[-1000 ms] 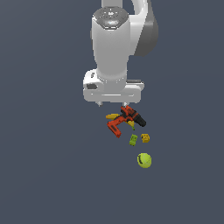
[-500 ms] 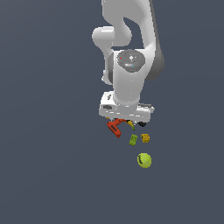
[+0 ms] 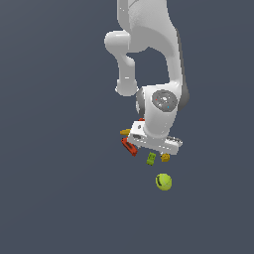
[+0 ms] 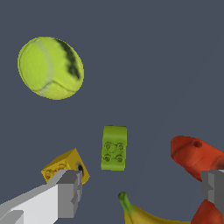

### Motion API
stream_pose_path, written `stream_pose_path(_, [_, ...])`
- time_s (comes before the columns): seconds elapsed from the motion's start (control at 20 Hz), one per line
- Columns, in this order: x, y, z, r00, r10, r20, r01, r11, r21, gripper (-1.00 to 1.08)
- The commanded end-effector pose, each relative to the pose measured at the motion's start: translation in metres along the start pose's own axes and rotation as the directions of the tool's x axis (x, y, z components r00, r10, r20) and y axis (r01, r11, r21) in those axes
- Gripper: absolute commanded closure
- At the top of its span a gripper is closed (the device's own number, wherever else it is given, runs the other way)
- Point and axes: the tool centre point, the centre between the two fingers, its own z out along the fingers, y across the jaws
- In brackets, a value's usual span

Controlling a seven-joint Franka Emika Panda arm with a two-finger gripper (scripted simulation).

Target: Pick up a designated object from a clutter of objects.

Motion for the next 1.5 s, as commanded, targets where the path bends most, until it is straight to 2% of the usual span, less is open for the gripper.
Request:
stream_pose_path(0.0, [-0.002, -0.007, 0.015, 1.000, 0.025, -0.009, -0.025, 1.000, 0.000, -0.92])
stream_pose_path(0.35, [-0.006, -0.017, 0.036, 0.998, 0.057, -0.020, -0.057, 0.998, -0.001, -0.92])
stream_pose_path(0.7, [-0.007, -0.017, 0.041, 0.998, 0.055, -0.018, -0.055, 0.998, -0.002, -0.92])
stream_pose_path(1.15, [-0.007, -0.017, 0.080, 0.998, 0.058, -0.020, -0.058, 0.998, -0.001, -0.92])
stream_pose_path(1.4, [-0.006, -0.018, 0.087, 0.998, 0.058, -0.020, -0.058, 0.998, -0.001, -0.92])
stream_pose_path(1.45, [-0.006, -0.018, 0.087, 0.998, 0.058, -0.020, -0.058, 0.998, -0.001, 1.08])
